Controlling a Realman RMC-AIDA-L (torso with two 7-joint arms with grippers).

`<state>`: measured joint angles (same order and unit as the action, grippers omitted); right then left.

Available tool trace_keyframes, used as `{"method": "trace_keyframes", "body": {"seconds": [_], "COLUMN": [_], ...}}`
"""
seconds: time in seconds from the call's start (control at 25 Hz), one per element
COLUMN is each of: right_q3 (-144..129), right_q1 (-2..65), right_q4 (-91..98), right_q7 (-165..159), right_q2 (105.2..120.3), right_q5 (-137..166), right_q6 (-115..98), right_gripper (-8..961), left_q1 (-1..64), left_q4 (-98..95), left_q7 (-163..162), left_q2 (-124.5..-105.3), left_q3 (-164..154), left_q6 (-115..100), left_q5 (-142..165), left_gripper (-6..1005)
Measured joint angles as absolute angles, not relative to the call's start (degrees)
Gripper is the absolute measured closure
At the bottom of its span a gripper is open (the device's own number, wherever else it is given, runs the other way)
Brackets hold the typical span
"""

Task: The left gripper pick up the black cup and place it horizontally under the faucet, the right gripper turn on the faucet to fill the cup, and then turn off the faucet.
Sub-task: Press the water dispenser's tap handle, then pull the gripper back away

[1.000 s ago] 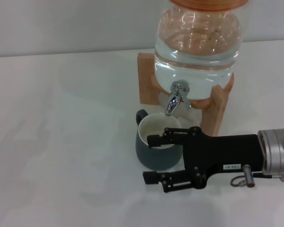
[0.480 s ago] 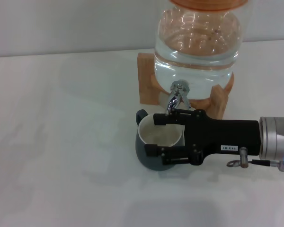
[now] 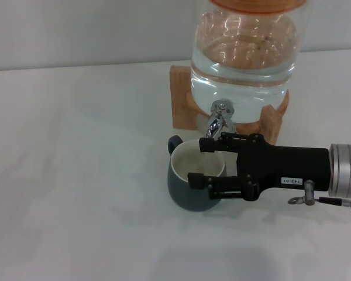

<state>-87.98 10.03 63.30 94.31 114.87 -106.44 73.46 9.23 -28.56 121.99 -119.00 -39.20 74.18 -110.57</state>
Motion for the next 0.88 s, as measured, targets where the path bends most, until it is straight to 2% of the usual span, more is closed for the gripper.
{"method": "trace_keyframes", "body": {"seconds": [0.88], "right_q3": [-83.53], "right_q1": [8.62], "right_q4": [62.72], "right_q7": [94.41], "right_q2": [114.81], "right_q5": [-106.30], "right_q6": [73.49], "right_gripper": [146], "left_q1": [9.14], "left_q4": [-28.57], "left_q7": [121.99], "left_q2": [-119.01], "left_q3": [-39.20], "left_q6": [74.09], "left_q5": [-110.57], "left_gripper": [496]}}
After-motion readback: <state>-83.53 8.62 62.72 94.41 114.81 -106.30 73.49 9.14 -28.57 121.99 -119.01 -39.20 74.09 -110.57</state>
